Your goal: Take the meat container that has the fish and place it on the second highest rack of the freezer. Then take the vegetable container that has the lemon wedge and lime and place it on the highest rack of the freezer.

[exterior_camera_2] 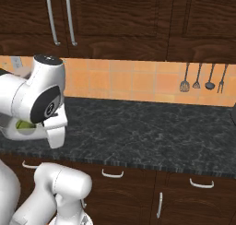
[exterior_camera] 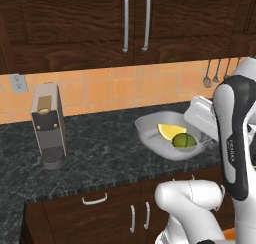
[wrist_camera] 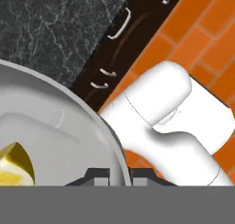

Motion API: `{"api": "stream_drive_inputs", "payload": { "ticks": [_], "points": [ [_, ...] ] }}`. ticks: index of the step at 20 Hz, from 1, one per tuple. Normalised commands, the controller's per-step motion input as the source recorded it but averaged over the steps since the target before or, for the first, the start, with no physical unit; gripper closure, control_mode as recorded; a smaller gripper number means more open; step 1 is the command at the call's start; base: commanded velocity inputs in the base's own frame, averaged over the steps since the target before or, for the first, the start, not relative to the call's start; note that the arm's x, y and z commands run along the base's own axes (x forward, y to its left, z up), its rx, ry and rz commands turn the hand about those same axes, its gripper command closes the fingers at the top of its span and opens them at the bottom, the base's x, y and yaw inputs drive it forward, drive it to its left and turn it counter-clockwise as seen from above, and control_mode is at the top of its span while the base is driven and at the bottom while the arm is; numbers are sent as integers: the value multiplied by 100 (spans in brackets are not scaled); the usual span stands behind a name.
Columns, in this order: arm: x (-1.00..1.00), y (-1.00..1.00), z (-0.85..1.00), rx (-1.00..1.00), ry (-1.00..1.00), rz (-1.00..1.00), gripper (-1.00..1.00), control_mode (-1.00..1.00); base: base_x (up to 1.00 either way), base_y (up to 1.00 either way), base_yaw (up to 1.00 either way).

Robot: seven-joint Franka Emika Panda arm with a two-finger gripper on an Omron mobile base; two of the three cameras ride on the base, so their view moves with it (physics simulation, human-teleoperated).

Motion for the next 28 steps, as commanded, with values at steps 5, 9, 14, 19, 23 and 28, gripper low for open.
{"api": "stream_drive_inputs", "payload": {
  "ticks": [5, 9, 14, 19, 23, 28],
  "points": [
    [-50, 19, 41, 0, -13, 0, 100, 100, -13, 0, 0],
    [0, 0, 0, 0, 0, 0, 100, 100, -62, -34, -12],
    [0, 0, 0, 0, 0, 0, 100, 100, -16, -60, -70],
    [0, 0, 0, 0, 0, 0, 100, 100, 0, -39, -88],
    [0, 0, 0, 0, 0, 0, 100, 100, 0, -47, -86],
    [0, 0, 0, 0, 0, 0, 100, 100, 0, -50, -85]
  ]
}}
